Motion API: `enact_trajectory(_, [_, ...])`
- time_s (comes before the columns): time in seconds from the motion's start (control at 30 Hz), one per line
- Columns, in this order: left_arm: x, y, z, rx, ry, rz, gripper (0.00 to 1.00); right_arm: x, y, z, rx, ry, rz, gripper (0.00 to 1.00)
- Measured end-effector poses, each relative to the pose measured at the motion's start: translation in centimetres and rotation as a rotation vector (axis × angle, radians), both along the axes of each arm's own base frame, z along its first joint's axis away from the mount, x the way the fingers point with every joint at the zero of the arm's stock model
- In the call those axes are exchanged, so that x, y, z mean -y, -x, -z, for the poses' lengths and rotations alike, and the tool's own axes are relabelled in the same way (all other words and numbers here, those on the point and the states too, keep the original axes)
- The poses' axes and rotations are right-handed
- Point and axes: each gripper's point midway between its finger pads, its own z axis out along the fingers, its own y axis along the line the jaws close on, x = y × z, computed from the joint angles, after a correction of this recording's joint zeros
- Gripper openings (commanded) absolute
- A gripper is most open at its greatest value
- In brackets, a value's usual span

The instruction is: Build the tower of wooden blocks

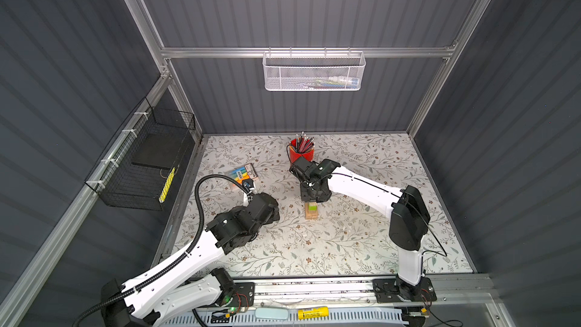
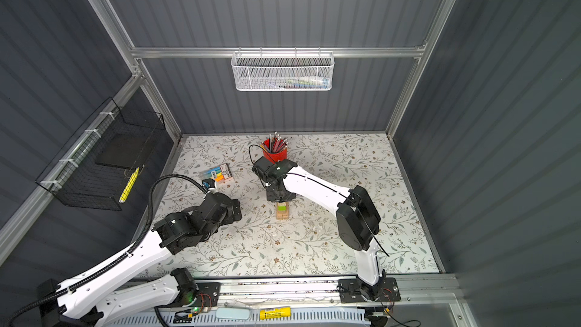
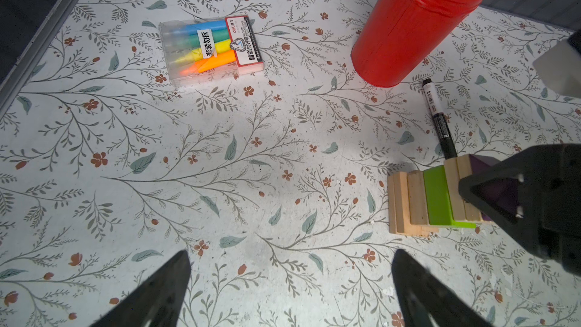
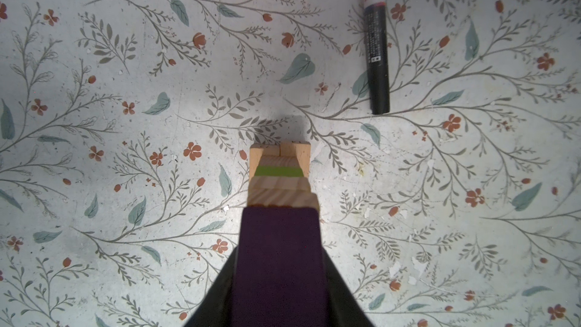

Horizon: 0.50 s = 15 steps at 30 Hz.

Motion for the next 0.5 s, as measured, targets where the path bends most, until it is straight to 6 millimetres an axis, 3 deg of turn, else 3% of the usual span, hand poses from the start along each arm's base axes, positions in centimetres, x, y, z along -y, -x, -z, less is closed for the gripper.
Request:
enact_trajectory(0.33, [0.0, 0.0, 0.1, -0.003, -0.004, 0.0, 1.0, -0.2, 0.1, -0.6, 0.002, -0.018, -0.014, 0.55])
enact_trajectory(0.5, [-0.2, 0.0, 0.3, -0.005, -0.021, -0.005, 1.0, 0.2, 0.3, -4.5, 0.067, -0.078, -0.027, 0.69])
